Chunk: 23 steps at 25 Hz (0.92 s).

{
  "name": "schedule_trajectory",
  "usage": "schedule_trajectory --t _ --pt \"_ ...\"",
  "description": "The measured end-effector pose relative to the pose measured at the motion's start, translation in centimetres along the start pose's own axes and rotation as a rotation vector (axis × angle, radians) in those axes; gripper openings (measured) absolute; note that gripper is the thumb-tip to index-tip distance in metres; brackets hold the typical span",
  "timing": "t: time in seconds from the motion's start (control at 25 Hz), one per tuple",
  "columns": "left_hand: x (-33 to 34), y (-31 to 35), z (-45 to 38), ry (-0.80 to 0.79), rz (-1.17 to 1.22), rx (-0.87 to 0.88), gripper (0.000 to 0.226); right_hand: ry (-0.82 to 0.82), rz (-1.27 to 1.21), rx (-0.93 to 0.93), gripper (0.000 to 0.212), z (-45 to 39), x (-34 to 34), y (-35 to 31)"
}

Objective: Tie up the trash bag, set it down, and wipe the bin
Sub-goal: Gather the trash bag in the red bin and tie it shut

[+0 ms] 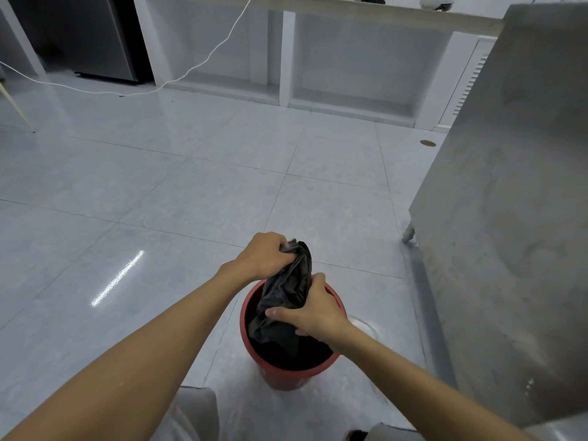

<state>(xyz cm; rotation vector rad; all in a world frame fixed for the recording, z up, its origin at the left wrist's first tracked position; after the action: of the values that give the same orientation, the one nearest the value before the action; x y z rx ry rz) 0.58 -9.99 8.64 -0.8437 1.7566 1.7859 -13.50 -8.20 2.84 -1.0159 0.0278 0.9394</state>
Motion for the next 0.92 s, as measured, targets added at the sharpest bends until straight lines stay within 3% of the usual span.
schedule_trajectory --t 0.12,0.16,0.2,0.28,0.4,0.52,0.64,0.72,0.8,0.92 --pt "-0.6 0.1 0.3 0.042 -0.024 0.026 0.023 0.155 -0.077 -0.044 0.022 -0.5 -4.0 -0.6" --pt "-0.8 0.0 0.4 0.041 -0.002 0.042 0.014 0.2 -0.054 -0.019 0.013 -0.7 -6.2 -0.7" --pt "-0.8 0.1 0.5 0.034 0.033 0.058 0.009 0.265 -0.017 0.002 0.013 -0.9 -8.7 -0.8" --pt "-0.7 0.6 0.7 -0.009 0.073 0.084 0.018 0.407 -0.015 0.014 0.014 -1.0 -12.4 -1.4" --pt "0.2 1.7 0.5 -0.078 -0.015 0.156 0.018 0.5 -0.144 -0.129 0.017 -1.0 -12.4 -3.7" --pt "0.1 1.6 0.6 -0.037 -0.028 0.139 0.015 0.371 -0.037 -0.276 0.025 -1.2 -8.8 -5.4" --pt "-0.8 0.2 1.1 0.075 0.069 0.02 0.012 0.116 0.01 -0.262 0.03 -1.6 -6.7 -4.6" --pt "-0.8 -0.2 1.3 0.112 0.122 -0.059 0.007 0.098 0.034 -0.265 0.037 -1.7 -6.4 -4.1" --pt "-0.2 0.0 1.1 0.025 0.282 -0.121 0.008 0.205 0.003 -0.297 0.036 -1.7 -6.8 -4.0" --pt "1.3 1.0 1.4 -0.281 0.721 -0.118 0.017 0.358 -0.052 -0.305 0.022 -1.7 -7.9 -3.9"
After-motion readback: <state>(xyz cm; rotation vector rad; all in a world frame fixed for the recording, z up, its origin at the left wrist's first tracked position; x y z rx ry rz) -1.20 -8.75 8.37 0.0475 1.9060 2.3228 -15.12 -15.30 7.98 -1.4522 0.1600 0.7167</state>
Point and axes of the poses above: each hand's wrist, its own z-axis away from the middle knuckle, its own x-axis out of the palm, y = z × x, the point moved 7 cm from there along -z, towards the middle knuckle, and after that the axes turned 13 degrees about x, right-handed, at the moved point
